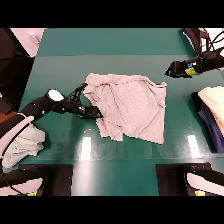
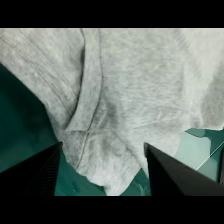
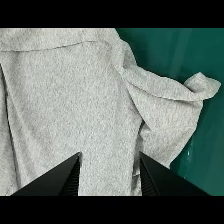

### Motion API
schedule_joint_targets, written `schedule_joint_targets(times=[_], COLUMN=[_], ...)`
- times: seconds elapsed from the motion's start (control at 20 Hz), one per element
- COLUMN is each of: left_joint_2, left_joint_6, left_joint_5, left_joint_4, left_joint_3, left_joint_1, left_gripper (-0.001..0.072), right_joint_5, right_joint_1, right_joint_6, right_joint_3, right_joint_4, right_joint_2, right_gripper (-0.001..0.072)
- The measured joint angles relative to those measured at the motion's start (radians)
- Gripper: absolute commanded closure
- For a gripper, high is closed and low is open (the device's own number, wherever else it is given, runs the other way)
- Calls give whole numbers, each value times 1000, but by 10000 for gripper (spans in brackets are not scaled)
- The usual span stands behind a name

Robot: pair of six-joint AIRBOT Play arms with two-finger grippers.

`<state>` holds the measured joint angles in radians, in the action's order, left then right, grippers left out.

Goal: Fold the shirts.

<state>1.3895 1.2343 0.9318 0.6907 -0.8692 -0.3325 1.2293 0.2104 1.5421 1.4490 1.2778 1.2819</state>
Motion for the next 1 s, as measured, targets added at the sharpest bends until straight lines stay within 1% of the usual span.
schedule_joint_targets(times=[0.1,0.15,0.2,0.25,0.35,0.45,0.6,0.75,0.8,0.85,1.0], left_joint_2=[31,43,54,60,62,41,-43,-117,-130,-140,-155], left_joint_6=[-2,-3,-7,-16,-38,-53,-59,-62,-62,-63,-63], left_joint_5=[-26,-37,-51,-55,-45,3,76,172,207,235,272], left_joint_4=[-39,-66,-77,-86,-107,-92,-2,128,171,199,250], left_joint_3=[5,5,4,-2,-26,-55,-81,-90,-90,-89,-82], left_joint_1=[-19,-28,-34,-35,-31,-13,50,117,133,142,159], left_gripper=[104,352,664,686,687,687,686,685,685,685,685], right_joint_5=[0,0,1,2,11,39,112,156,159,162,161], right_joint_1=[0,0,0,0,0,0,0,0,0,0,-14], right_joint_6=[0,0,0,0,0,-9,-26,-35,-36,-37,-41], right_joint_3=[0,0,0,0,0,0,-20,-119,-172,-227,-419], right_joint_4=[0,0,0,0,0,0,0,-1,-2,-3,-58], right_joint_2=[0,0,0,0,0,0,-4,-26,-37,-49,-73], right_gripper=[299,299,299,299,299,299,299,296,222,107,111])
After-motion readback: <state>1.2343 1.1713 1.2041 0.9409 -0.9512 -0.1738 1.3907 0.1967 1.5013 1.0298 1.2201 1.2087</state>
